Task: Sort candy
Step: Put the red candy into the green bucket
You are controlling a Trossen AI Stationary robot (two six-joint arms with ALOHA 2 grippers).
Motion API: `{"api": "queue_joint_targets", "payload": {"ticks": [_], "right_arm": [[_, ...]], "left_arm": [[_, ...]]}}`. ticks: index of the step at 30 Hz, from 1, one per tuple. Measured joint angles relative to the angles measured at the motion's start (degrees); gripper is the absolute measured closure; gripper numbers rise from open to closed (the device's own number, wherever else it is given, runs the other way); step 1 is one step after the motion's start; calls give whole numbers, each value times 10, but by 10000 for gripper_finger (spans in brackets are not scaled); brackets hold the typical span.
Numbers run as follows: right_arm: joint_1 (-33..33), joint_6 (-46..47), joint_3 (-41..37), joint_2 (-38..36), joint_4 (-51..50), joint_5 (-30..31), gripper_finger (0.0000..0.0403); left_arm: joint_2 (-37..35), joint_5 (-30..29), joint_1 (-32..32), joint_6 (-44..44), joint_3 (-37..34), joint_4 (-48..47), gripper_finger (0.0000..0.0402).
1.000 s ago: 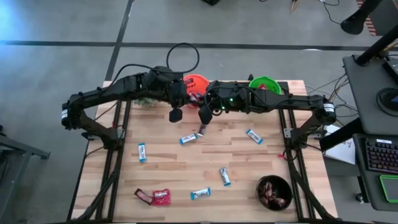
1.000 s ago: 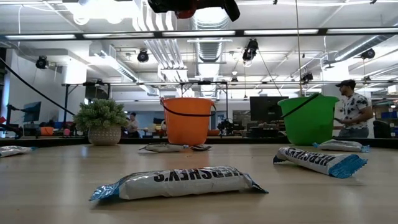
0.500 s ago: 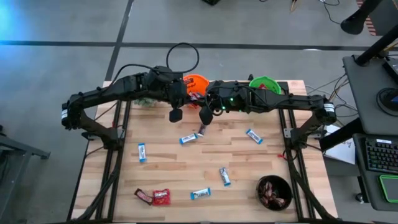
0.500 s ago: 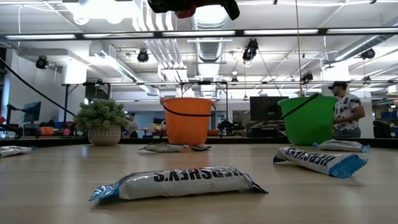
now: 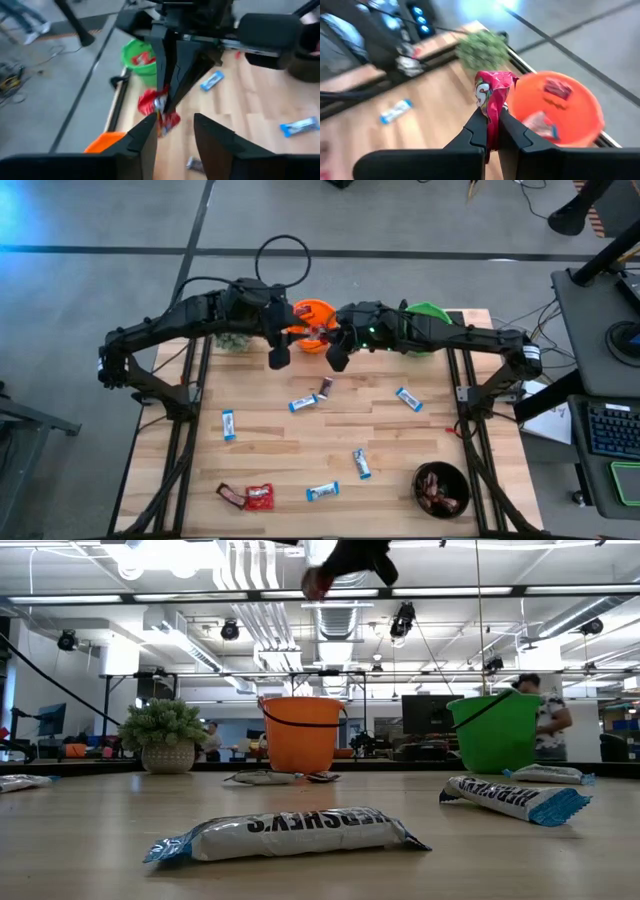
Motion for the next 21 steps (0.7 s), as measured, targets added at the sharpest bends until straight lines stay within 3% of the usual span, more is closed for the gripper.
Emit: {"api": "queue_joint_targets", "payload": {"ticks": [8, 21], "right_arm": [[-44, -2, 1, -2, -101, -1, 391], [-119, -17, 1, -6, -317, 11, 391]], "left_arm": [[2, -45, 0, 13, -2, -10, 255], [3, -49, 1, 13, -2, -34, 253]]}}
